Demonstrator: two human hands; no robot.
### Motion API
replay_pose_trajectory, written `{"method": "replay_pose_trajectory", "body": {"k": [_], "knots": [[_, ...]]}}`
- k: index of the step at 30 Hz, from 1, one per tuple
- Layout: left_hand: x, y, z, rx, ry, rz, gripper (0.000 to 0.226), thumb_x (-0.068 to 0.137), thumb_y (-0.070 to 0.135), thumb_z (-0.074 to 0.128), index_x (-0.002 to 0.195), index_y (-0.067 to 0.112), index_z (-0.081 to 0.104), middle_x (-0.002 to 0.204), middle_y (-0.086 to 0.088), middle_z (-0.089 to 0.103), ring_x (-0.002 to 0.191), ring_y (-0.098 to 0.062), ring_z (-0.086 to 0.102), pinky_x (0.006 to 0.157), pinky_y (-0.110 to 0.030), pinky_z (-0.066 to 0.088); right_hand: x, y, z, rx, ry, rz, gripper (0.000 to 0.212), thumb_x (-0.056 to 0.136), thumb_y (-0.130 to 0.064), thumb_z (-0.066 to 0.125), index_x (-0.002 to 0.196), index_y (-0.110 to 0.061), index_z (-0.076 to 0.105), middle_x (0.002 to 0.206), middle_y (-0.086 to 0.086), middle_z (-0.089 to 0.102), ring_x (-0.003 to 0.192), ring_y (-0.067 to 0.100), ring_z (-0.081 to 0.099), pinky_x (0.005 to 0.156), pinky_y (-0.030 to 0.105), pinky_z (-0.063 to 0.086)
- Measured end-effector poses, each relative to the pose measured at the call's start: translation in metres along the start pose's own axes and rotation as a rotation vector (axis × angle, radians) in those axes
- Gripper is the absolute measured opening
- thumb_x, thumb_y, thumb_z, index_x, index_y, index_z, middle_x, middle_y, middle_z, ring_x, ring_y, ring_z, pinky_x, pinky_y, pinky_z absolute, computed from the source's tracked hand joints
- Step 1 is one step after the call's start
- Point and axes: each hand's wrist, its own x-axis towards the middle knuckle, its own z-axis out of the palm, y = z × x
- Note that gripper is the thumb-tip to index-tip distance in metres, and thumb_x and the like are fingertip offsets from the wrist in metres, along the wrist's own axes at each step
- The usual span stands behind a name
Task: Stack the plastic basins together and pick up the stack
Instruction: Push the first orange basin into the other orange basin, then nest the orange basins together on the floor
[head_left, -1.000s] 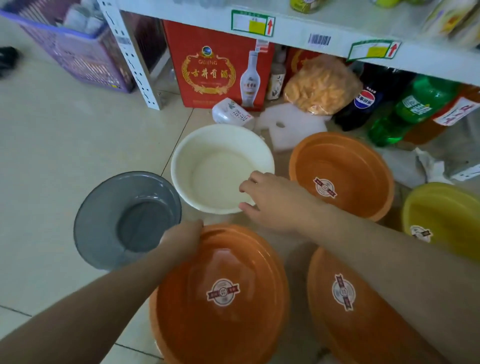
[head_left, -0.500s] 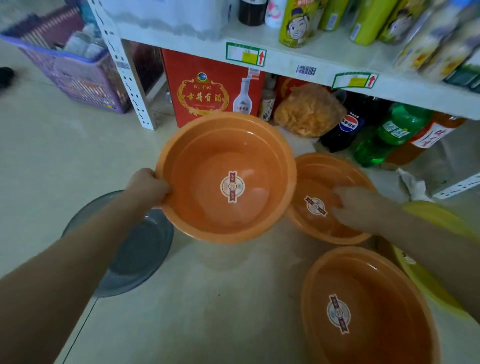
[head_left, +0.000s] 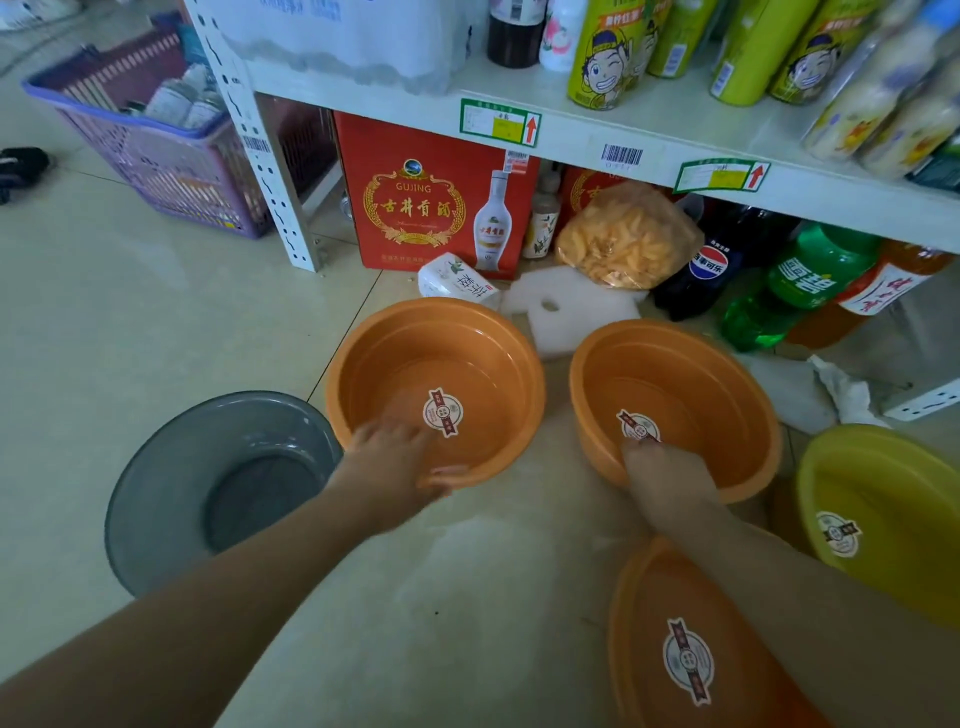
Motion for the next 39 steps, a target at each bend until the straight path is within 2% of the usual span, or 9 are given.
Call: {"method": "replay_pose_trajectory", "body": {"k": [5,11,15,17,21,26,32,36,39], "knots": [[-0.002,0.033,0.02,0.051,-0.096,0.189,0.043,0.085,-0.004,0.053,0.122,0.019,0.052,0.123,-0.004,0.061,0.109,-0.026,0.057,0.093,-0.037,0.041,0.0,0.011,-0.039,0.125,0.261,-0.06,0.035,0.097,-0.015,0.051,0.132,-0.018,0.055,0.108,0.005,0.066,0.085,0.027,0.069,0.063,0.037,0.05],[-0.025,0.069,0.034,0.112,-0.137,0.277,0.047,0.088,-0.002,0.051,0.133,0.011,0.045,0.123,-0.013,0.058,0.104,-0.034,0.06,0.085,-0.048,0.049,-0.025,-0.046,-0.083,0.121,0.579,-0.294,0.023,0.068,-0.007,0.079,0.08,-0.011,0.06,0.076,0.008,0.063,0.068,0.033,0.065,0.047,0.038,0.049],[-0.061,0.063,0.042,0.085,-0.002,0.387,0.053,0.087,0.018,0.061,0.138,0.016,0.044,0.132,-0.006,0.054,0.115,-0.028,0.053,0.102,-0.046,0.042,-0.04,-0.095,-0.075,0.066,0.736,-0.532,0.011,0.069,-0.006,0.053,0.069,-0.016,0.059,0.064,0.003,0.059,0.057,0.025,0.061,0.044,0.033,0.046],[-0.084,0.044,0.041,-0.011,0.067,0.388,0.05,0.086,0.028,0.058,0.135,0.022,0.048,0.132,0.001,0.056,0.118,-0.02,0.053,0.105,-0.04,0.041,-0.046,-0.111,-0.058,0.021,0.678,-0.615,0.019,0.072,-0.007,0.046,0.07,-0.016,0.063,0.066,0.003,0.062,0.059,0.025,0.062,0.049,0.034,0.048],[-0.116,0.001,0.041,-0.101,0.144,0.266,0.05,0.072,0.024,0.072,0.118,0.028,0.053,0.114,0.007,0.065,0.102,-0.013,0.064,0.09,-0.034,0.054,-0.053,-0.125,-0.032,-0.11,0.389,-0.675,0.017,0.065,-0.012,0.075,0.079,-0.016,0.067,0.076,0.004,0.068,0.07,0.023,0.067,0.053,0.034,0.05],[-0.105,-0.015,0.04,0.002,0.248,0.179,0.044,0.084,0.043,0.06,0.12,0.018,0.054,0.117,-0.005,0.062,0.102,-0.022,0.064,0.089,-0.041,0.054,-0.055,-0.125,-0.026,-0.137,0.201,-0.723,0.026,0.09,-0.006,0.05,0.114,-0.007,0.06,0.117,0.014,0.064,0.108,0.034,0.059,0.082,0.045,0.05],[-0.072,0.006,0.039,0.157,0.085,0.284,0.083,0.069,0.065,0.07,0.137,0.019,0.051,0.134,-0.004,0.061,0.122,-0.027,0.057,0.103,-0.048,0.04,-0.048,-0.082,-0.028,0.189,0.163,-0.792,0.057,0.092,-0.06,0.039,0.117,-0.014,0.062,0.119,0.008,0.063,0.108,0.025,0.057,0.092,0.044,0.047],[-0.058,0.018,0.047,0.168,-0.035,0.296,0.055,0.087,0.036,0.065,0.138,0.028,0.045,0.142,0.004,0.052,0.134,-0.019,0.043,0.119,-0.046,0.018,-0.018,0.009,-0.027,0.277,0.284,-0.501,0.025,0.079,-0.023,0.056,0.099,-0.013,0.066,0.097,0.007,0.067,0.093,0.029,0.063,0.082,0.038,0.05],[-0.054,0.024,0.048,0.213,-0.036,0.295,0.039,0.093,0.017,0.052,0.13,0.026,0.046,0.135,0.005,0.053,0.125,-0.018,0.046,0.115,-0.04,0.023,-0.015,0.06,-0.007,0.203,-0.298,-0.21,0.049,0.077,-0.032,0.065,0.124,-0.019,0.061,0.124,0.005,0.063,0.118,0.027,0.056,0.096,0.033,0.042]]}}
